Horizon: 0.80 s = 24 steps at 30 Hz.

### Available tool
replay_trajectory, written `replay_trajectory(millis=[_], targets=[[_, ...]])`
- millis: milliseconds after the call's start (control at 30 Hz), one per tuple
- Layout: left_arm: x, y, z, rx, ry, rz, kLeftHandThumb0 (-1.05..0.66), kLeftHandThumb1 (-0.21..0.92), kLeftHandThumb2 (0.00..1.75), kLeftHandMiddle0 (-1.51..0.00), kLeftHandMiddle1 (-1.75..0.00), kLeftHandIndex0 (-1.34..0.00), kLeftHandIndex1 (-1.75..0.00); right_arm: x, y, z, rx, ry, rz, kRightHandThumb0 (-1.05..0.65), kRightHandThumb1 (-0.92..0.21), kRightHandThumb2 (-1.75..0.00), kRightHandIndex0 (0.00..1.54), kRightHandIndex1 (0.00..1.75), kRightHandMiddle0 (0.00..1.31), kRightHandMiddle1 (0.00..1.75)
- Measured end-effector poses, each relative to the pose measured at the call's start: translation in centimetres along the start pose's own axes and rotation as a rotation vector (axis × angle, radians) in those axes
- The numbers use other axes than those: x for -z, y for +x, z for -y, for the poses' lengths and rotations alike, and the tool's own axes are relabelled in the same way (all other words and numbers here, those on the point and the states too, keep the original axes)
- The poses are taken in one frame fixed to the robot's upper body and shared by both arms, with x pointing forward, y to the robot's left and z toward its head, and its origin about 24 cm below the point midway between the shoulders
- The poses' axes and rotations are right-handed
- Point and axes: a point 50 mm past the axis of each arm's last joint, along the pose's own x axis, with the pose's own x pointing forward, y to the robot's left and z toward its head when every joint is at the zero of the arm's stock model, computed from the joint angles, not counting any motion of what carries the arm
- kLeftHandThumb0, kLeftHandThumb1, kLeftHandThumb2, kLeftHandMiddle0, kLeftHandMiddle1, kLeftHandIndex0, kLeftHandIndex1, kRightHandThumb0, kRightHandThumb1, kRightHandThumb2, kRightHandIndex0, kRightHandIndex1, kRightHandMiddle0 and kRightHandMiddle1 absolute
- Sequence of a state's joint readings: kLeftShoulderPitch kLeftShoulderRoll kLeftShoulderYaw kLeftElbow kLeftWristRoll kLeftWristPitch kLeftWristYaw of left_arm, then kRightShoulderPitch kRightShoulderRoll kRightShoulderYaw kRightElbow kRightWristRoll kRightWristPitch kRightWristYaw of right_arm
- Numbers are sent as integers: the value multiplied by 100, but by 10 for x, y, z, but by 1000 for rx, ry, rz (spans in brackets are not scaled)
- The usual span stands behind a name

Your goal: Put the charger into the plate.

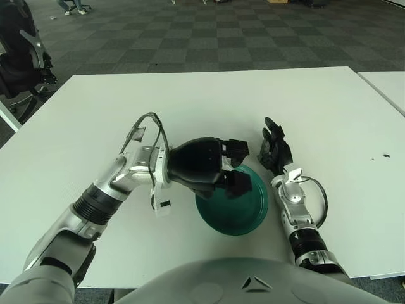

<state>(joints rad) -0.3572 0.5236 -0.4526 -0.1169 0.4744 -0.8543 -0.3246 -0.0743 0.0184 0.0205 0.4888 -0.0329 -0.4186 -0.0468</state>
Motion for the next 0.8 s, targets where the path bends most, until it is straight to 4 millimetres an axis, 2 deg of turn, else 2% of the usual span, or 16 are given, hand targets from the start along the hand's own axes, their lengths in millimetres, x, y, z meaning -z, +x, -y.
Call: replay_trajectory(millis=[333,433,533,600,633,733,767,800], targets=[[-1,2,13,19,-43,50,-46,33,129,-109,-175,-59,-175,0,-2,-2,-7,-21,-3,-71,-92,-101,15,1,0,41],[0,2,16,20,-55,52,-46,34,128,-102,-175,-59,-175,0,-3,-2,1,-22,-4,-69,-92,-100,17,2,0,46],[2,4,18,11,-70,46,-45,39,121,-93,-175,-54,-175,0,-3,-2,13,-20,-4,-68,-92,-100,19,3,0,48],[3,6,19,4,-80,41,-41,56,100,-77,-175,-43,-175,0,-3,-2,17,-18,-4,-67,-92,-100,20,3,0,49],[3,6,20,0,-85,38,-41,59,95,-72,-175,-40,-175,0,-3,-2,19,-17,-4,-67,-92,-100,20,3,0,48],[4,8,22,-14,-101,25,-37,81,66,-34,-175,-27,-175,-1,-3,-3,24,-13,-1,-68,-92,-101,21,3,0,46],[4,9,22,-17,-106,20,-37,84,63,-30,-175,-25,-175,-1,-3,-3,26,-11,-1,-68,-92,-101,21,3,0,46],[5,9,22,-18,-110,15,-50,87,60,-21,-175,-16,-169,-2,-3,-4,29,-7,2,-69,-92,-101,22,3,0,46]])
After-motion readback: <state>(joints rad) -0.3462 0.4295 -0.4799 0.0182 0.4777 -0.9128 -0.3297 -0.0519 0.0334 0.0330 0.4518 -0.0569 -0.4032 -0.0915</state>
